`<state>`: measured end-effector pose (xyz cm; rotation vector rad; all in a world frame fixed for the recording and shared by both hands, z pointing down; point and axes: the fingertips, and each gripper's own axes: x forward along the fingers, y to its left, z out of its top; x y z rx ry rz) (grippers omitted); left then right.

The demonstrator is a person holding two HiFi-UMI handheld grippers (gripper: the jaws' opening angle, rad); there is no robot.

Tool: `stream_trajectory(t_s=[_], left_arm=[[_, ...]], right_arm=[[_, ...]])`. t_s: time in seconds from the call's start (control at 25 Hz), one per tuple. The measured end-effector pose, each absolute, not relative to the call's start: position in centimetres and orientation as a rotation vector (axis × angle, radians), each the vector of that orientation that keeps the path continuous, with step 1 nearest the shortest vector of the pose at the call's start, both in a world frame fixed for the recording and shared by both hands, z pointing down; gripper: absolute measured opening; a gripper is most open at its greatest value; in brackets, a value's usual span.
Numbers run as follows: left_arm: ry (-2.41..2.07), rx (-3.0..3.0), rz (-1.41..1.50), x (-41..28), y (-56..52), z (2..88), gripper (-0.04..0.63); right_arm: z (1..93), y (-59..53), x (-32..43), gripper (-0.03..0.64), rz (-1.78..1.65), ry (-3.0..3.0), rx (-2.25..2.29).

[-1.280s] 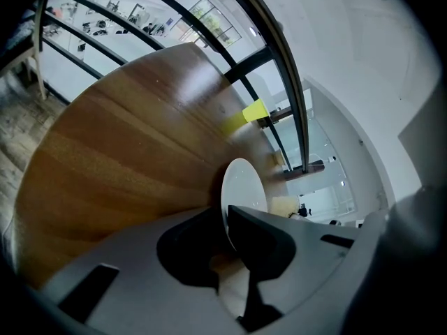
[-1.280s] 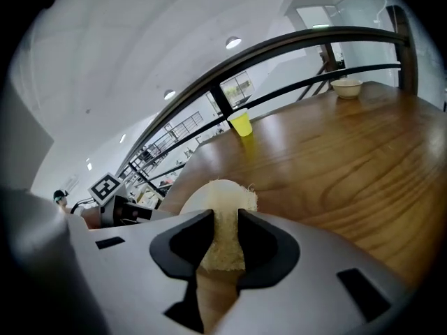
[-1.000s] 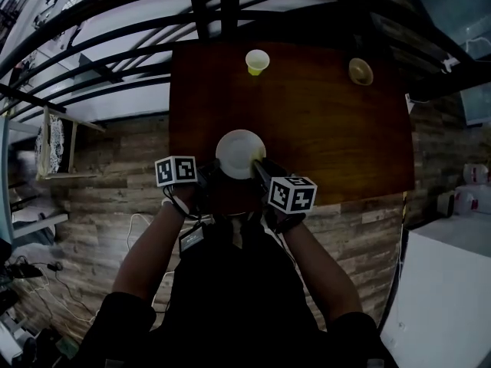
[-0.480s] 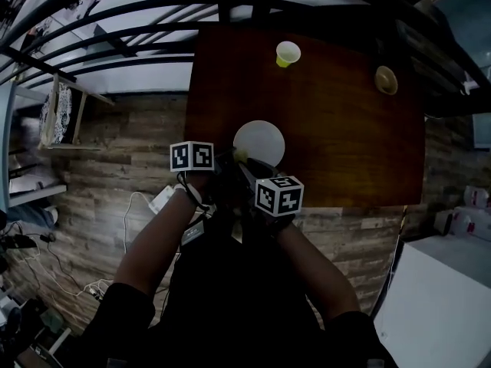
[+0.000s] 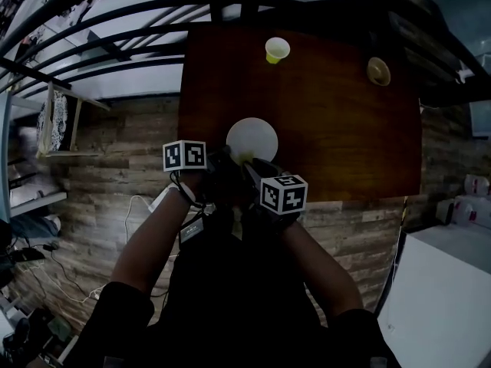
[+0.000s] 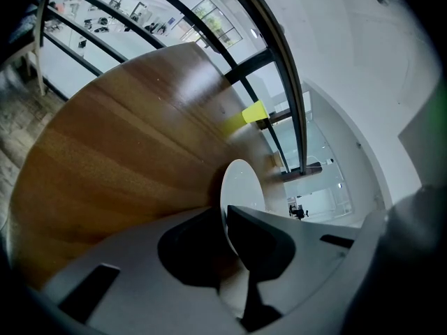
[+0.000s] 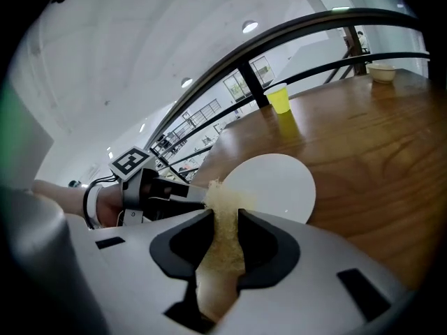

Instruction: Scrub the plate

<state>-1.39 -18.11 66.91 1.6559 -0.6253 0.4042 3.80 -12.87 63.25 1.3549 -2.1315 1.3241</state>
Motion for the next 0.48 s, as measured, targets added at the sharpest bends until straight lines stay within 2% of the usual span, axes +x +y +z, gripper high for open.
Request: stream_trajectory(t_s=[0.48], left_arm=[[-0.619, 1.650, 0.429, -1.1, -17.9, 66.9, 0.051]], right_arm=[[62.9, -12.0, 10.1, 0.118, 1.311, -2.062, 1.501]])
